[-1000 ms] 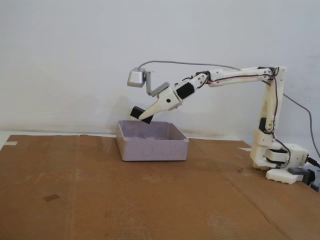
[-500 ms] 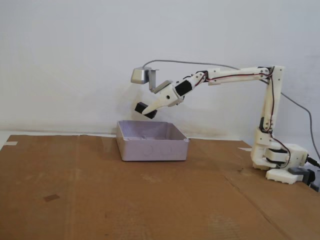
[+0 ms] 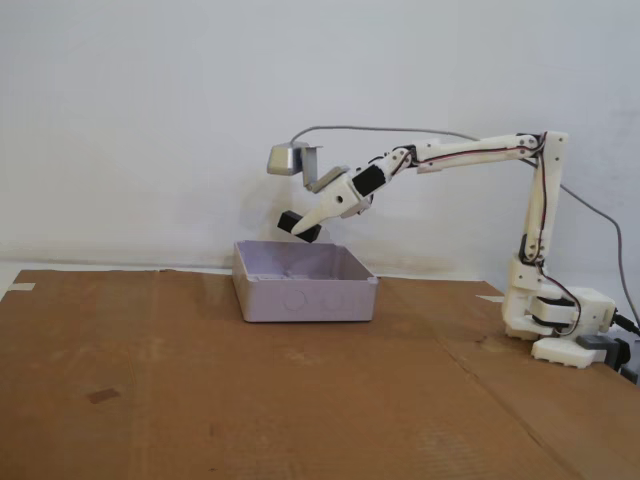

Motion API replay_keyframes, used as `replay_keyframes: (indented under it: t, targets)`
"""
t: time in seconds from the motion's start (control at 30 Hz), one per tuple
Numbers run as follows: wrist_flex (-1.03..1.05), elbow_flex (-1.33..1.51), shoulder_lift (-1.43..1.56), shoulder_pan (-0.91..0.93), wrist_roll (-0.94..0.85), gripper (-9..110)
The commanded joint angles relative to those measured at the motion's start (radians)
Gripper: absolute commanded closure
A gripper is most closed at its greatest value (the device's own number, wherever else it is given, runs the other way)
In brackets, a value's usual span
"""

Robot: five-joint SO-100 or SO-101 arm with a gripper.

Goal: Grasp a block and put it in the box.

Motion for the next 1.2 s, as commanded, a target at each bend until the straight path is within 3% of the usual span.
replay_keyframes:
  t: [0.0,1.17]
  targets:
    - [-0.009,-0.005,0.133,-0.005,-0.012,93]
    - [-0.020,0.071,0.080,0.002,-0.012,93]
